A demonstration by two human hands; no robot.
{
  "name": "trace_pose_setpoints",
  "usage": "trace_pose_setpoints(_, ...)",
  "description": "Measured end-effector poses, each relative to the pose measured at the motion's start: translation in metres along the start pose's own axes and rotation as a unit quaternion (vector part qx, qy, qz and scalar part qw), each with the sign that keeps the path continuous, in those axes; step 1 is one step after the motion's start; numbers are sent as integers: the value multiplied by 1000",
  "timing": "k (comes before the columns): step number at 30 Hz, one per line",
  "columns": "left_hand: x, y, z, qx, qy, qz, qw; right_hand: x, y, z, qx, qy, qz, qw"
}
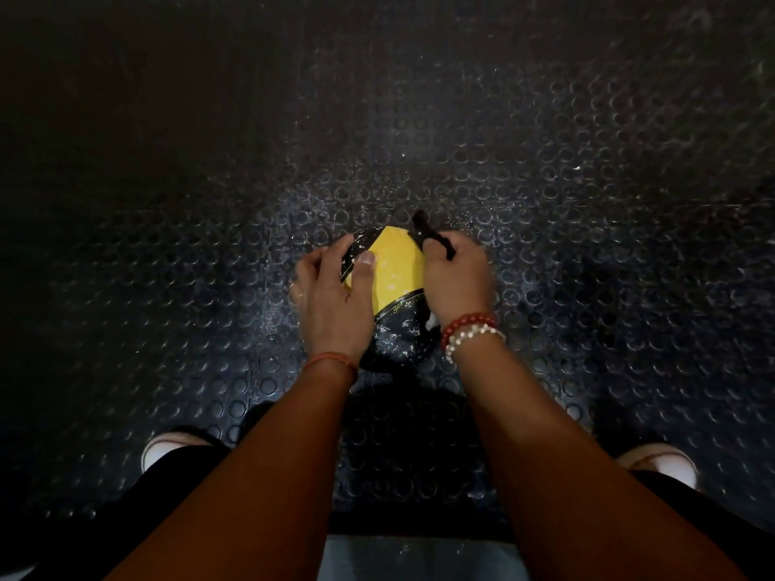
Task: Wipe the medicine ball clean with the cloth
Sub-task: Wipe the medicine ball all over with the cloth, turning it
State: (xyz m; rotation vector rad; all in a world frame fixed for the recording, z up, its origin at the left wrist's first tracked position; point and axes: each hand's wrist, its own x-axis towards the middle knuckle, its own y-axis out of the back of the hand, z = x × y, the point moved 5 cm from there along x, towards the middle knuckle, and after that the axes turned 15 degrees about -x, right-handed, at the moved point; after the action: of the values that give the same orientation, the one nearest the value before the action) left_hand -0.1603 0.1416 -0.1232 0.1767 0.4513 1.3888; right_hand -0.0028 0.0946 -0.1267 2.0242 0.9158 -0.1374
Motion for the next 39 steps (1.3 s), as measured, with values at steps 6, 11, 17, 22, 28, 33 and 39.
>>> trace_pose_setpoints(6, -1, 3, -4, -6, -14, -17, 1000, -1, 4, -33, -87, 163, -5, 983)
trace_pose_setpoints(11, -4, 3, -4, -23, -39, -37, 998, 25, 5, -15, -49, 9, -124, 991)
trace_pose_setpoints(17, -1, 4, -6, -19, -31, -54, 998, 12, 5, 22, 68, -154, -143, 975)
trace_pose_setpoints(22, 4, 7, -7, -23, -28, -68, 997, 10, 1, -15, -20, 55, -60, 997)
trace_pose_setpoints(28, 1, 8, -3, -16, -47, -92, 995, 25, 0, -27, -53, 81, -108, 989)
trace_pose_setpoints(33, -1, 9, -5, -12, -53, -101, 993, 30, 2, 5, 14, -78, -150, 986)
trace_pose_setpoints(39, 6, 16, 9, 70, -49, -54, 995, 11, -1, 10, 69, -132, -124, 981)
